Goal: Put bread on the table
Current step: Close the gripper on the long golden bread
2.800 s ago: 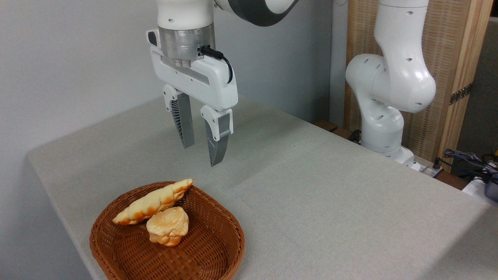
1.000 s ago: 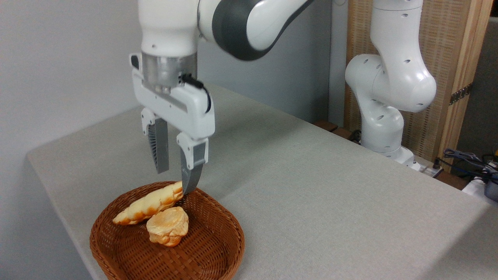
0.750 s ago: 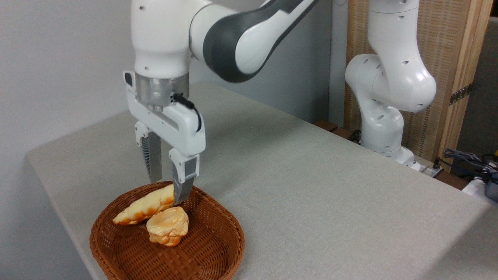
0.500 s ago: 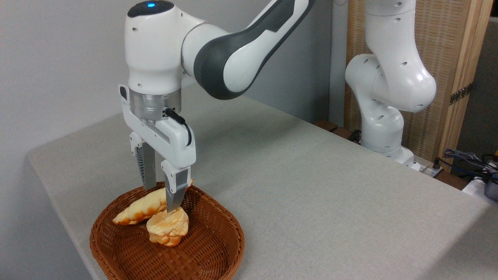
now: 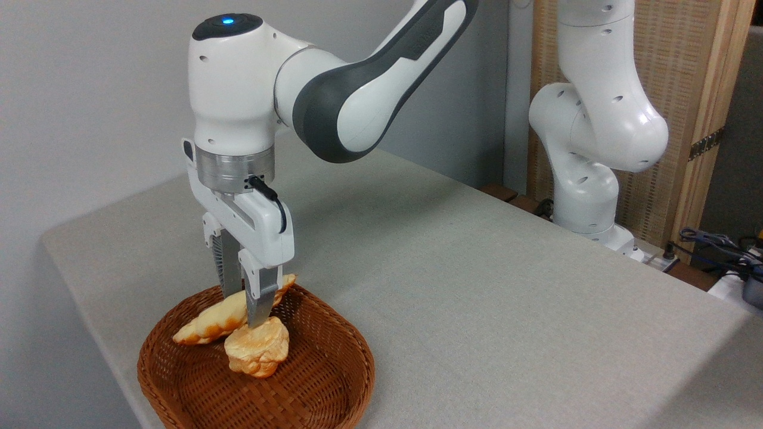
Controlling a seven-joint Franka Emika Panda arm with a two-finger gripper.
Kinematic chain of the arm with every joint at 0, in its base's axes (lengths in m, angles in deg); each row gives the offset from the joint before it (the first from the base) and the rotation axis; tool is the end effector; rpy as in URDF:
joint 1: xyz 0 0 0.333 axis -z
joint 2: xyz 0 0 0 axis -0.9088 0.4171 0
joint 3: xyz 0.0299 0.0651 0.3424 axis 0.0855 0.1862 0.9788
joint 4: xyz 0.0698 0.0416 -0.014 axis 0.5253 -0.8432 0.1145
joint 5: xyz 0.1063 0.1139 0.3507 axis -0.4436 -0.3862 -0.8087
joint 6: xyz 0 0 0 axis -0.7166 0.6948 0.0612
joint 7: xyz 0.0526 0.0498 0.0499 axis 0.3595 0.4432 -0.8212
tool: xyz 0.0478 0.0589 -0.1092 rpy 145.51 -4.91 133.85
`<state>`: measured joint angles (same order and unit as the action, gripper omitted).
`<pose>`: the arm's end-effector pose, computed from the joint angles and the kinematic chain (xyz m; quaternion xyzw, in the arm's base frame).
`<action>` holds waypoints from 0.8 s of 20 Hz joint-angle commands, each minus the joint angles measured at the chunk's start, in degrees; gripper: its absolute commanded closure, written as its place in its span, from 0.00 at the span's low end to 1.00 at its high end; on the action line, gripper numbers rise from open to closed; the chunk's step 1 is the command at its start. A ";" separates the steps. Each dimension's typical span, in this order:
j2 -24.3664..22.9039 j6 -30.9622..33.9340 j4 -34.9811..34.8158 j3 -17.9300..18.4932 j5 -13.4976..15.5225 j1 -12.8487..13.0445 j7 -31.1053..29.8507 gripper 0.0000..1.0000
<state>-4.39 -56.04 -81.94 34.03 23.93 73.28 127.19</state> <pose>0.6077 -0.0907 0.4731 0.9211 -0.3729 0.1102 0.0209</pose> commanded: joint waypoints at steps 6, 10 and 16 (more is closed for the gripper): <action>0.13 -0.79 0.37 0.22 2.41 0.06 1.65 0.80; 0.13 -0.79 0.37 0.22 2.41 0.06 1.65 0.83; 0.04 -0.71 0.37 0.22 2.41 0.06 1.74 0.84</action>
<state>-4.39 -56.04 -81.92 34.04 24.88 73.27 127.57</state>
